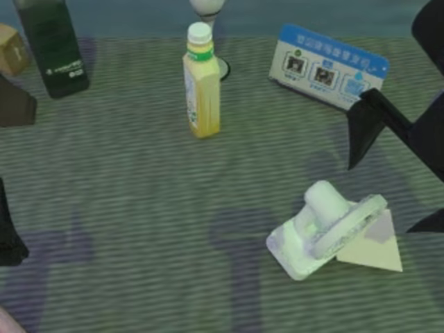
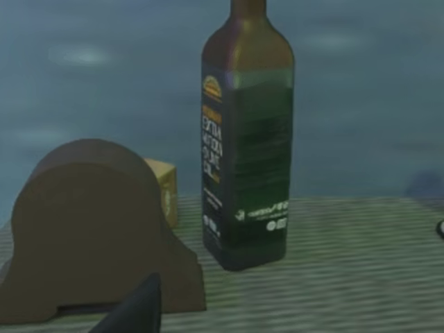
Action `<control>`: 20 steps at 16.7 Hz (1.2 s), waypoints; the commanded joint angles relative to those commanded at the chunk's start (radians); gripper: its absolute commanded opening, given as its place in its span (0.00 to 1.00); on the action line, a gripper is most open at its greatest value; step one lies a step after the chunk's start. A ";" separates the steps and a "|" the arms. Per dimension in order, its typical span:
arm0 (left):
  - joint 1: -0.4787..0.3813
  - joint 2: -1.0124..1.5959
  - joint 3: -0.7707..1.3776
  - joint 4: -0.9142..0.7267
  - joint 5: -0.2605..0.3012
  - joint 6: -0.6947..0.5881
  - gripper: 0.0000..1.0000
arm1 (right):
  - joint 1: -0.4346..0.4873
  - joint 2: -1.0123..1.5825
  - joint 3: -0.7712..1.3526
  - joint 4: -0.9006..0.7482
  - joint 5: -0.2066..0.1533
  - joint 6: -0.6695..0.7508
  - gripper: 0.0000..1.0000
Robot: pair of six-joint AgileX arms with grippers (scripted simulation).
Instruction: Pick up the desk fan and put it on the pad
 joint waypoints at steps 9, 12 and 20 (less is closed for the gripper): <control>0.000 0.000 0.000 0.000 0.000 0.000 1.00 | 0.041 0.039 -0.123 0.180 0.005 0.042 1.00; 0.000 0.000 0.000 0.000 0.000 0.000 1.00 | 0.048 0.047 -0.142 0.203 0.006 0.051 1.00; 0.000 0.000 0.000 0.000 0.000 0.000 1.00 | 0.048 0.047 -0.142 0.203 0.006 0.051 0.55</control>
